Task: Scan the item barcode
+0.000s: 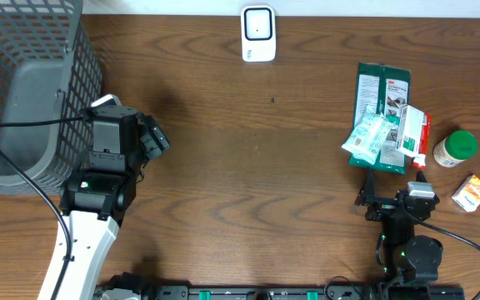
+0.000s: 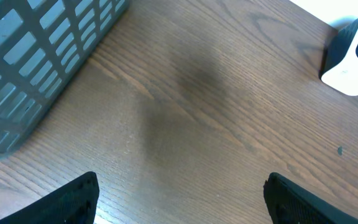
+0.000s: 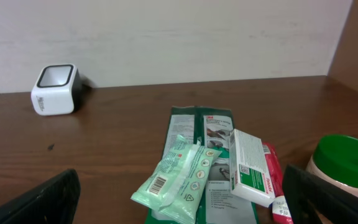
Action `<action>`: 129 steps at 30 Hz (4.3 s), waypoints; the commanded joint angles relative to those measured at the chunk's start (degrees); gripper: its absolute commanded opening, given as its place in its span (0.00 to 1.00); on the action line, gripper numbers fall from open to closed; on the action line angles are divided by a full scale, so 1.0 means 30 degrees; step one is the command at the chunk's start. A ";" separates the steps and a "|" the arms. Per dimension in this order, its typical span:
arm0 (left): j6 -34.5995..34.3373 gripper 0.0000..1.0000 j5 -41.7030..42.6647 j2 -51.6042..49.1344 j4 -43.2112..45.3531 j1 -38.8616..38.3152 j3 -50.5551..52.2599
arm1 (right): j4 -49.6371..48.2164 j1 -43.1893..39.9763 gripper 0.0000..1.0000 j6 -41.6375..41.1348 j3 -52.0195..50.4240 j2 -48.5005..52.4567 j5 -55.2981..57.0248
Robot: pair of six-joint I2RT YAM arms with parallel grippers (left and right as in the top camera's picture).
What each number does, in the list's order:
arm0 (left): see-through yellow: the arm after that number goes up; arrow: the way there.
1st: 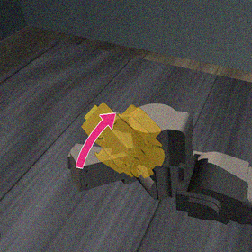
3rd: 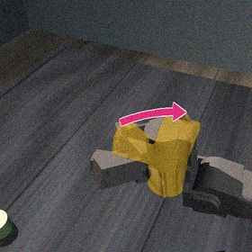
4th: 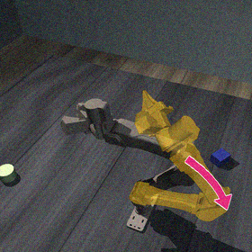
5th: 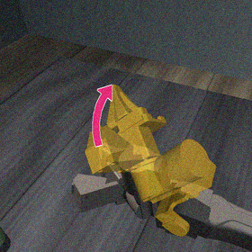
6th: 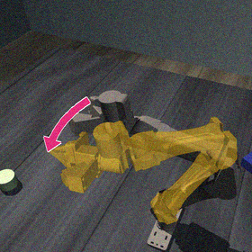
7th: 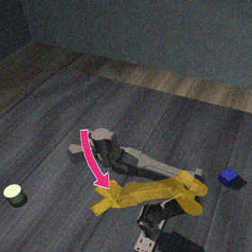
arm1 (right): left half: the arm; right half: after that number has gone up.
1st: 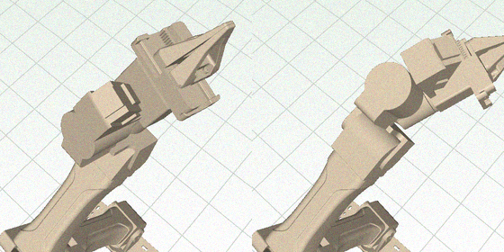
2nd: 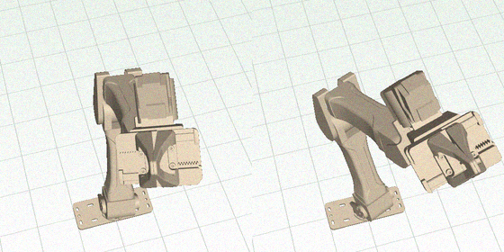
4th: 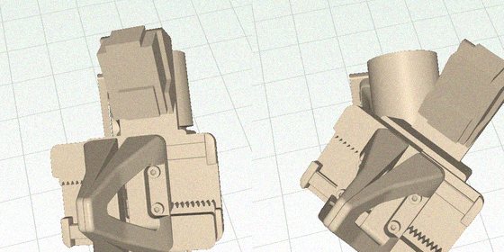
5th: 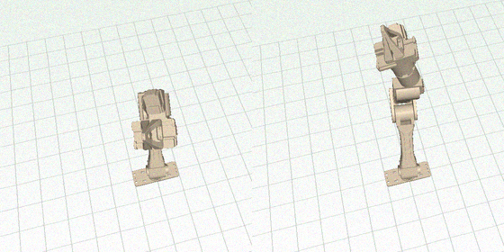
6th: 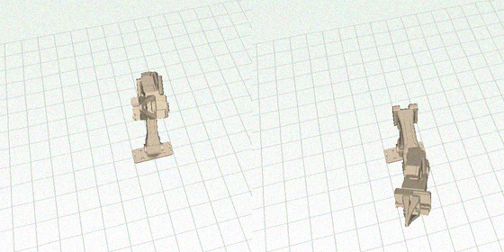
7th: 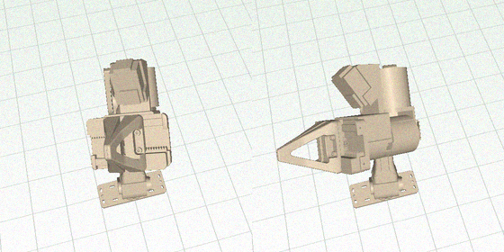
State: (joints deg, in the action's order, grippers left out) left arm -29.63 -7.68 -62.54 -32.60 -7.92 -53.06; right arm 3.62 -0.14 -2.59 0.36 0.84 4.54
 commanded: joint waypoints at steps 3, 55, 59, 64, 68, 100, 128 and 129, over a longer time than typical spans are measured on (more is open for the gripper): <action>0.0204 0.86 -0.0248 -0.0015 0.0015 0.0066 0.0022 | 0.0087 -0.0051 0.99 -0.0262 -0.0015 -0.0138 -0.0044; 0.0568 0.86 -0.1188 2.0801 0.5595 0.1741 0.6018 | 0.0087 -0.0051 0.99 -0.0262 -0.0015 -0.0138 -0.0036; 0.0561 0.86 -0.1151 2.0801 1.3457 0.1741 0.8896 | 0.0087 -0.0051 0.99 -0.0262 -0.0015 -0.0138 -0.0036; 0.0561 0.86 -0.1107 2.0801 2.1026 0.1741 1.3172 | 0.0087 -0.0051 0.99 -0.0262 -0.0015 -0.0138 -0.0036; 0.0561 0.86 -0.1115 2.0808 2.1609 0.1741 1.5533 | 0.0087 -0.0051 0.99 -0.0262 -0.0015 -0.0131 -0.0036; 0.5508 0.86 -0.1100 2.0815 0.9799 0.1800 1.7609 | 0.0087 -0.0051 0.99 -0.0255 -0.0015 -0.0138 -0.0036; 0.5508 0.86 -0.1100 2.0771 0.9799 0.1800 1.7609 | 0.0080 -0.0051 0.99 -0.0255 -0.0015 -0.0138 -0.0036; 0.5508 0.86 -0.1100 2.0771 0.9799 0.1792 1.7609 | 0.0087 -0.0051 0.99 -0.0262 -0.0015 -0.0138 -0.0036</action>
State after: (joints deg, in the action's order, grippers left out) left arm -14.06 -10.46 -0.58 -0.23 -2.76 -0.80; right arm 3.64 -0.14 -2.59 0.36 0.84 4.49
